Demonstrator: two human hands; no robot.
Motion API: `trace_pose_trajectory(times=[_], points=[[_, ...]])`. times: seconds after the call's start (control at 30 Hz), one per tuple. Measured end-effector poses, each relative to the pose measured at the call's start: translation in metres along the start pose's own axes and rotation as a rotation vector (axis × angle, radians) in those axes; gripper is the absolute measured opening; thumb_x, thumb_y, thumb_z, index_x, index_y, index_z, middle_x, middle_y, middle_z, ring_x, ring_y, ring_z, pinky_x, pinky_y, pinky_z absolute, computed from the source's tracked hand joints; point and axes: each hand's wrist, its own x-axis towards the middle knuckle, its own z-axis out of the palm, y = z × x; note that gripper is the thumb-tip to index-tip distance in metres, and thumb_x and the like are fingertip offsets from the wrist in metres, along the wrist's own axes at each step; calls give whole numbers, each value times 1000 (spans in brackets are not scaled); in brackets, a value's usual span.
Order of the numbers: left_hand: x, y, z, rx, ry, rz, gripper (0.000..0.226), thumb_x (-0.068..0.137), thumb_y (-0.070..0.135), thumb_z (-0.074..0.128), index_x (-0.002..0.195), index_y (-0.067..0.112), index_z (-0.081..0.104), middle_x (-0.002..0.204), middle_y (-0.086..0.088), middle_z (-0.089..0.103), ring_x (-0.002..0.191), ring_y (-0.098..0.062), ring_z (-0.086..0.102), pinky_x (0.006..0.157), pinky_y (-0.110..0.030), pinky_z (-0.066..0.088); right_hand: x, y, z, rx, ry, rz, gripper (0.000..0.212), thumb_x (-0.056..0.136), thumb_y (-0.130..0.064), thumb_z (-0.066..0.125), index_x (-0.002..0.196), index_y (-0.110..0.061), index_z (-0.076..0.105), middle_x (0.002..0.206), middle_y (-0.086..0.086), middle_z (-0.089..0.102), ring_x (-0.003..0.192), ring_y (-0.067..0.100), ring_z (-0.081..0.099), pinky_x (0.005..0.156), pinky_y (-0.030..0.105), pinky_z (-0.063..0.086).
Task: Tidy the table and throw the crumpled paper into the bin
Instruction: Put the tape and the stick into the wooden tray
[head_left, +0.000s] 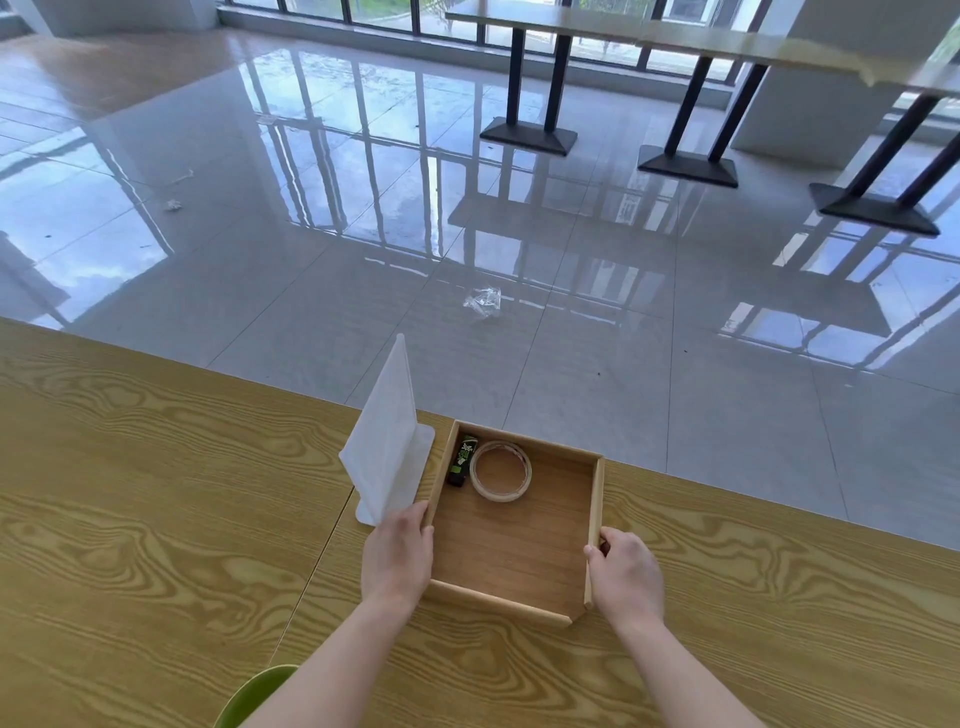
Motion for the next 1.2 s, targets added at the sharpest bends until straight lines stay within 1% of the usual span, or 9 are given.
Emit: trace_pose_trajectory(times=[0.2,0.3,0.43,0.6,0.73,0.8,0.87,1.0,1.2], points=[[0,1,-1,-2,4,0,16,93,18,62,107,16,69,88,2,70,80,-18,66,71,-34,55,2,1,1,-15,11,-10,21,94,-20,60,111,-8,67,93,1,58,79,15,46,72,27,39],[-1,0,-1,8,8,0,14,93,17,62,104,15,69,86,2,70,79,-18,66,70,-35,55,1,2,3,-24,14,-12,21,94,-20,60,110,-7,66,98,4,62,78,14,44,71,27,38],[1,-2,-3,31,3,12,12,93,16,60,101,15,69,85,3,70,77,-18,65,70,-35,55,0,0,5,-33,12,-19,21,94,-20,59,110,-7,66,102,5,63,80,16,48,71,27,39],[3,-2,-8,61,-34,1,10,94,19,57,97,20,67,82,4,67,78,-18,63,67,-33,50,0,-2,5,2,-8,-18,16,94,-20,59,105,-11,68,90,-1,57,80,16,50,71,30,40],[1,0,-9,82,-54,-5,7,95,22,56,91,20,61,82,3,63,76,-20,61,66,-35,51,-1,-1,3,22,-29,4,19,95,-25,58,106,-11,66,98,3,62,82,16,52,73,31,44],[-3,2,-11,123,-38,22,8,94,23,58,99,18,61,93,0,62,82,-21,61,65,-32,50,-2,-1,1,54,-12,7,27,95,-29,59,114,-11,63,100,3,63,82,15,51,74,31,44],[-8,5,-12,199,-22,101,23,89,19,62,112,15,61,102,-5,61,88,-22,61,66,-30,50,-4,-1,-2,74,12,-13,37,94,-29,60,125,-10,58,100,1,62,86,15,51,74,29,40],[-14,19,-14,323,-8,273,44,86,21,64,130,15,57,108,-5,62,96,-23,61,80,-36,53,-11,-3,-10,51,37,-84,34,92,-26,63,123,-13,59,93,-3,57,84,15,54,72,29,41],[-31,40,-18,421,-106,358,50,93,36,52,140,20,44,118,-2,55,106,-20,54,87,-35,46,-29,-1,-27,-33,-6,-192,45,92,-32,62,133,-16,53,113,2,60,104,19,57,87,32,49]])
